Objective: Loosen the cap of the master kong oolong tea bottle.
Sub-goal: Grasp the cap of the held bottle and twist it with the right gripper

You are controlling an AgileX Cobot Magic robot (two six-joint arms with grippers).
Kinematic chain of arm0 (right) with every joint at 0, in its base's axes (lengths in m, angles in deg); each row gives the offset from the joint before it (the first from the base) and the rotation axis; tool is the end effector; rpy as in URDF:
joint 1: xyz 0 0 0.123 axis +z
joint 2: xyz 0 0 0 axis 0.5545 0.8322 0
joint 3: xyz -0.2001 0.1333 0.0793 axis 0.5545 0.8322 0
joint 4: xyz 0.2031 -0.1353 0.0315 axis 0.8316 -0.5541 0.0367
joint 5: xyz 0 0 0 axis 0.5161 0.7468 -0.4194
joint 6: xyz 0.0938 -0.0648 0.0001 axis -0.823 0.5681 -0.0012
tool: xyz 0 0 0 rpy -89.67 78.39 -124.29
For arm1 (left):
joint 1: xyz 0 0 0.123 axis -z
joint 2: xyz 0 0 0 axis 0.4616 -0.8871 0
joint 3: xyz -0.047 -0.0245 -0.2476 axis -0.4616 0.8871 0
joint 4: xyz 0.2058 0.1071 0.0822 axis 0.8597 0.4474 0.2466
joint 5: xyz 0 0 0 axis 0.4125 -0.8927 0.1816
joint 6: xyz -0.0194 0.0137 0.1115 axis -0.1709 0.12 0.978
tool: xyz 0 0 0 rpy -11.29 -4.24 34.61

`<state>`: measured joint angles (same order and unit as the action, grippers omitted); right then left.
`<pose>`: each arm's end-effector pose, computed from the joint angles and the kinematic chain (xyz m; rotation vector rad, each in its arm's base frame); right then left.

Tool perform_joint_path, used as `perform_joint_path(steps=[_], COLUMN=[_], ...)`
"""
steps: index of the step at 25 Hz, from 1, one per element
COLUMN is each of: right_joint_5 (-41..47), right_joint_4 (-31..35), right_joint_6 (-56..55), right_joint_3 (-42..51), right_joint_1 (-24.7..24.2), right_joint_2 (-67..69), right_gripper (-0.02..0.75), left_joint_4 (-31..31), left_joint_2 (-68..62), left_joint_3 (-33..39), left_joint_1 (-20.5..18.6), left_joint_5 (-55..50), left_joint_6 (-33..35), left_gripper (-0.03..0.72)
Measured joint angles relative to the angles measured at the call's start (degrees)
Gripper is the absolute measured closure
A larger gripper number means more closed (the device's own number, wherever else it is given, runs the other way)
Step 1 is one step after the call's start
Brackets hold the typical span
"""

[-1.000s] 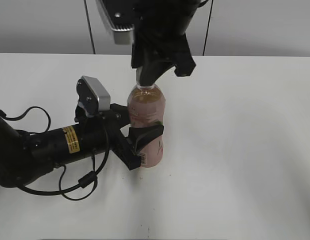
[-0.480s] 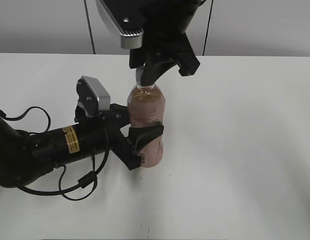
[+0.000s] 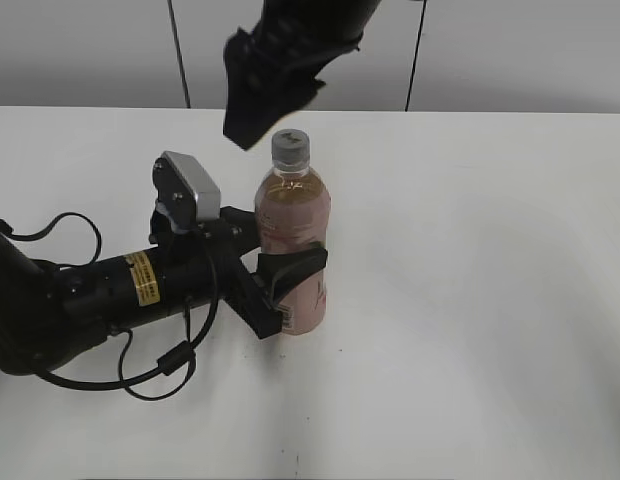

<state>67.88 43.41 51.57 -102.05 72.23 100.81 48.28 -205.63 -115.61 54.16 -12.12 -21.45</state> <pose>0.3000 0.2828 0.2819 -1.6316 2.1580 0.4482 0.2648 -0.2057 0.0731 0.8756 1.5791 -0.8355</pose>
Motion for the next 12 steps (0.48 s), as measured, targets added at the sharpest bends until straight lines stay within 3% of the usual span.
perform_joint_path(steps=[3,6,12], right_joint_5=[0.0,0.0,0.0], right_joint_4=[-4.7,-9.1,-10.5], right_joint_6=[-23.0,-38.4,-48.6], right_joint_3=[-2.7,-3.4,-2.8], right_joint_1=[0.0,0.0,0.0], right_joint_2=[-0.2,-0.7,-1.0], right_gripper=[0.169,0.171,0.173], left_joint_4=[0.0,0.0,0.0], left_joint_2=[0.0,0.0,0.0], left_joint_3=[0.0,0.0,0.0], left_joint_1=[0.0,0.0,0.0], left_joint_5=[0.0,0.0,0.0], left_joint_6=[0.0,0.0,0.0], left_gripper=[0.306,0.306,0.306])
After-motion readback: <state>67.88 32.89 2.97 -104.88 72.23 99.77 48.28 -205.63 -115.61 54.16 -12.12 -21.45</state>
